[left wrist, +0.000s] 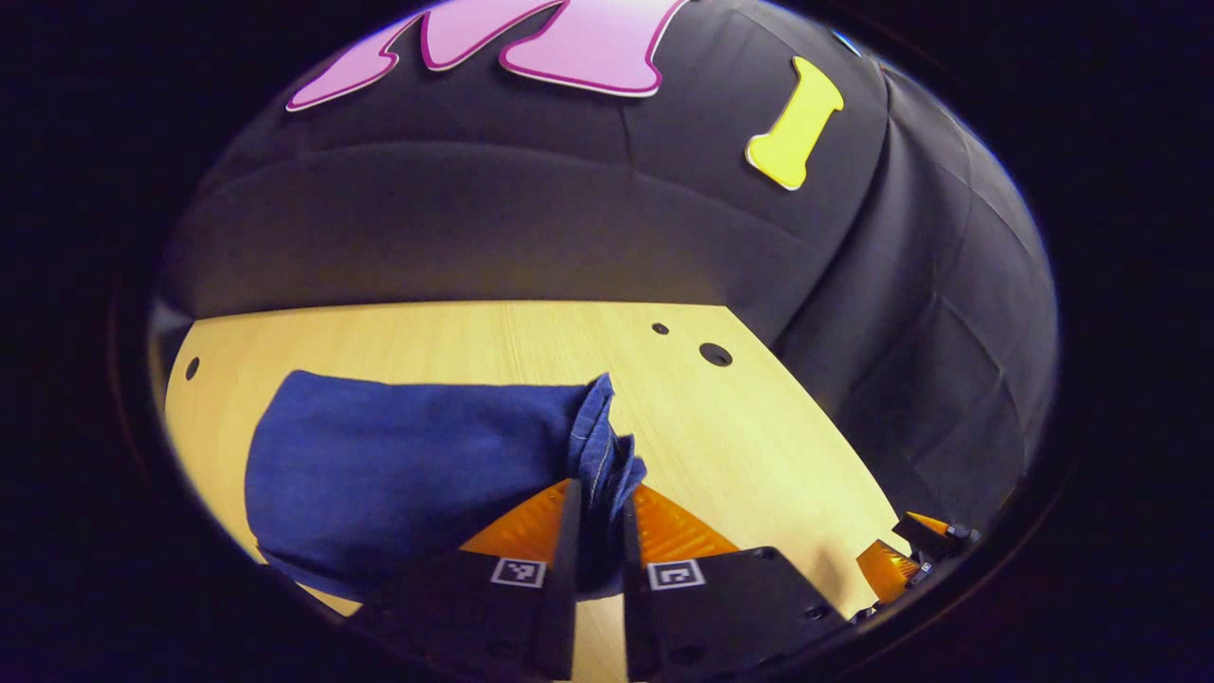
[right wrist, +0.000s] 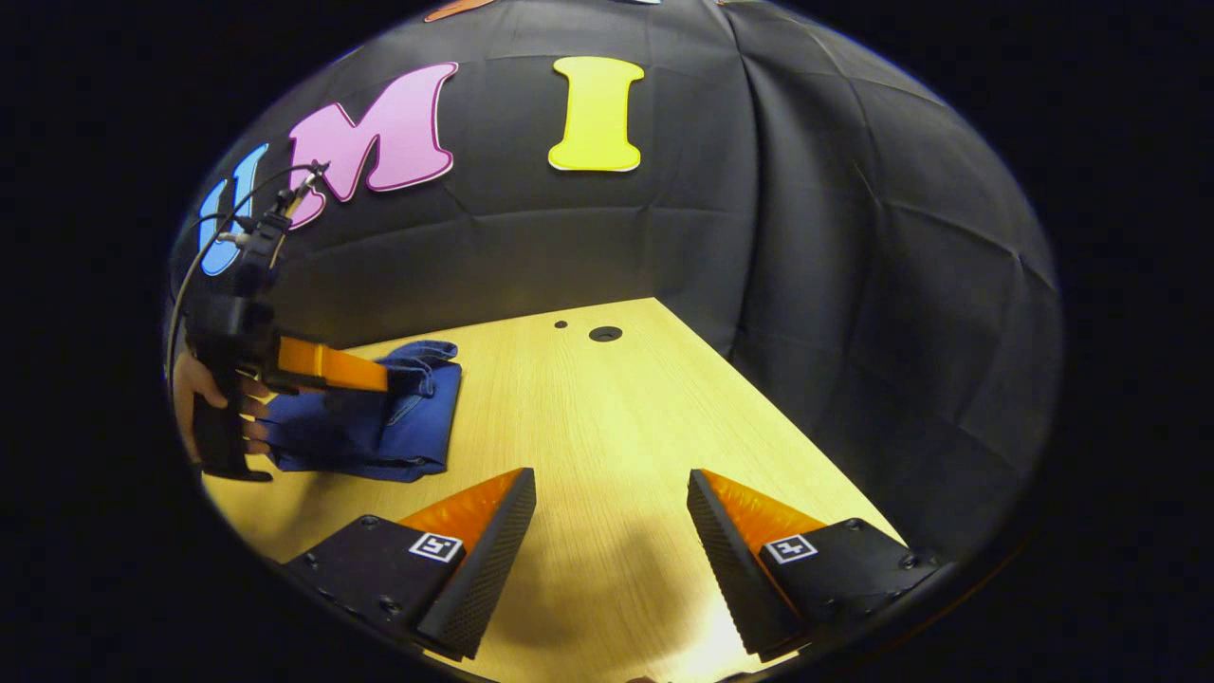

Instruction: Grasp the waist and the cuffs of the jeans and fold them to make the two legs overlap; first hold the waist and fold one-third of the jeans toward the cuffs, then hold the cuffs and fold the remaining one-third in the same direction to finish folding.

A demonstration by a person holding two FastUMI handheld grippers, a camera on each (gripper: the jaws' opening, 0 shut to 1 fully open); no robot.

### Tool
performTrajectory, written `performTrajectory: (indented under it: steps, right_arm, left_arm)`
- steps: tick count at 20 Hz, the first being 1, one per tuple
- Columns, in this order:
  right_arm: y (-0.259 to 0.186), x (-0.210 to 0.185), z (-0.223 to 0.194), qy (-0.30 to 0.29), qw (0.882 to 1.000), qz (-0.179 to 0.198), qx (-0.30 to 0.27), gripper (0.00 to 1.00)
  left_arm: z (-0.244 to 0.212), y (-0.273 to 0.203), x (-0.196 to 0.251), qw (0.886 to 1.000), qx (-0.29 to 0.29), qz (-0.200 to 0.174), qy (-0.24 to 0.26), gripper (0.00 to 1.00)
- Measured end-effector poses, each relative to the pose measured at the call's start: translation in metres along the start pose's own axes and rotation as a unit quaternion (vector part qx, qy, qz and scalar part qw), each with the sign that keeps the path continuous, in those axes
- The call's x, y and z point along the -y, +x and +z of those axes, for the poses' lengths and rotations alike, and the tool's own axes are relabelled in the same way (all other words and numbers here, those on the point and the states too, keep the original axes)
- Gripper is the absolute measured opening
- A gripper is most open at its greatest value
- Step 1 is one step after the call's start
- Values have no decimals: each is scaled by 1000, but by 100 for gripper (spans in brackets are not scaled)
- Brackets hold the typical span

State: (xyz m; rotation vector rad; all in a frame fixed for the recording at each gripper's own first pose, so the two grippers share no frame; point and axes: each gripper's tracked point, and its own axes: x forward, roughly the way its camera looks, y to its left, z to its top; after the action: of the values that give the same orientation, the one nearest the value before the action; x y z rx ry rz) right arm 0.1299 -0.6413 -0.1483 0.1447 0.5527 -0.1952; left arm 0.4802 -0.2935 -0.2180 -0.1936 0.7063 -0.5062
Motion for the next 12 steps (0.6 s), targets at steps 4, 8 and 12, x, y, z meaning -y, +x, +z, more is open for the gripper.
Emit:
performTrajectory:
  steps: [4,8,12]
  right_arm:
    - [-27,-14,4,-1,1000,10,5,99]
    - [-78,-38,15,-15,999,32,7,99]
    - [-140,-64,45,-27,998,53,27,99]
  left_arm:
    - [0,-25,-17,1000,20,6,-7,97]
    - [-9,-101,-32,997,70,29,-2,97]
    - [7,-227,-62,985,155,67,35,97]
